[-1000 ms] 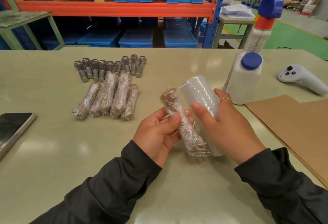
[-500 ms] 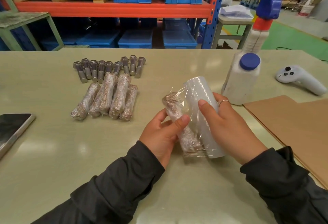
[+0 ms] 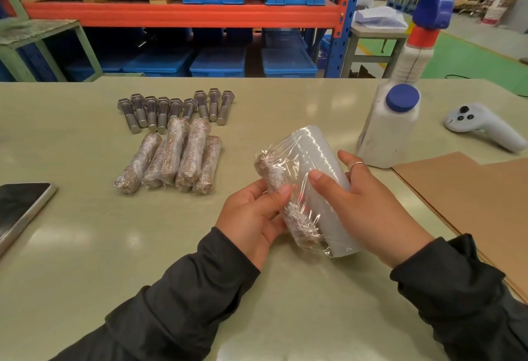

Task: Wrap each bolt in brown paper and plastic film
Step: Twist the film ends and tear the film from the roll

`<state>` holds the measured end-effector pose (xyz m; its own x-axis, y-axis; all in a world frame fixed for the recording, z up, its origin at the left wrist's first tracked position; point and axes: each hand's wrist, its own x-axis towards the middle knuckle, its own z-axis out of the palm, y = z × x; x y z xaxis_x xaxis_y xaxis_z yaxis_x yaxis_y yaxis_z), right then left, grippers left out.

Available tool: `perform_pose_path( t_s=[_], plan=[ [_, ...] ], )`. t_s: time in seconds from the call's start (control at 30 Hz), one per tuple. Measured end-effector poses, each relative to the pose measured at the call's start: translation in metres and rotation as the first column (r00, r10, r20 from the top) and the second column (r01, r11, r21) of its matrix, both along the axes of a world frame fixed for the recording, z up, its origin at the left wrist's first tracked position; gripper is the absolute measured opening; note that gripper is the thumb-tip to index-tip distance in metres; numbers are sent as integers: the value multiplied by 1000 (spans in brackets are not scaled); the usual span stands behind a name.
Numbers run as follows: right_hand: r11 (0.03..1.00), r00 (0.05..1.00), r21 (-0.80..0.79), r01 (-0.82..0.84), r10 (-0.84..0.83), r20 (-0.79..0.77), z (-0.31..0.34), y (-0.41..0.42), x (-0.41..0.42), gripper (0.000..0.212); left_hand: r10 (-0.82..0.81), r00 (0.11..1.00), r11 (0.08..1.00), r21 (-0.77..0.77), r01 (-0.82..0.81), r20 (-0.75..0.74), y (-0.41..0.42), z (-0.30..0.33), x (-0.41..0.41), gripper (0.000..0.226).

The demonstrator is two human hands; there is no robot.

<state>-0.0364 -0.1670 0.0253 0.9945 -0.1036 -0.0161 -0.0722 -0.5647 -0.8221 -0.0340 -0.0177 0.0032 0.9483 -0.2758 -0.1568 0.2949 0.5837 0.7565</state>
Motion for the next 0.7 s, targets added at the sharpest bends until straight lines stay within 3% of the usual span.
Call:
perform_pose_path(
  t_s=[0.2,0.37,0.7],
  plan=[
    [1000,1000,18,11,-12,12,2,1,-2,82,40,999,999,33,-40,-4,-6,-1,-1,29],
    [1000,1000,22,4,-4,11,2,2,-3,86,97,995,992,78,-99,26,-9,0,0,41],
    [997,999,75,-25,23,23,1,2,-4,89,84,992,989,116,-95,93,-2,1,0,26]
  ],
)
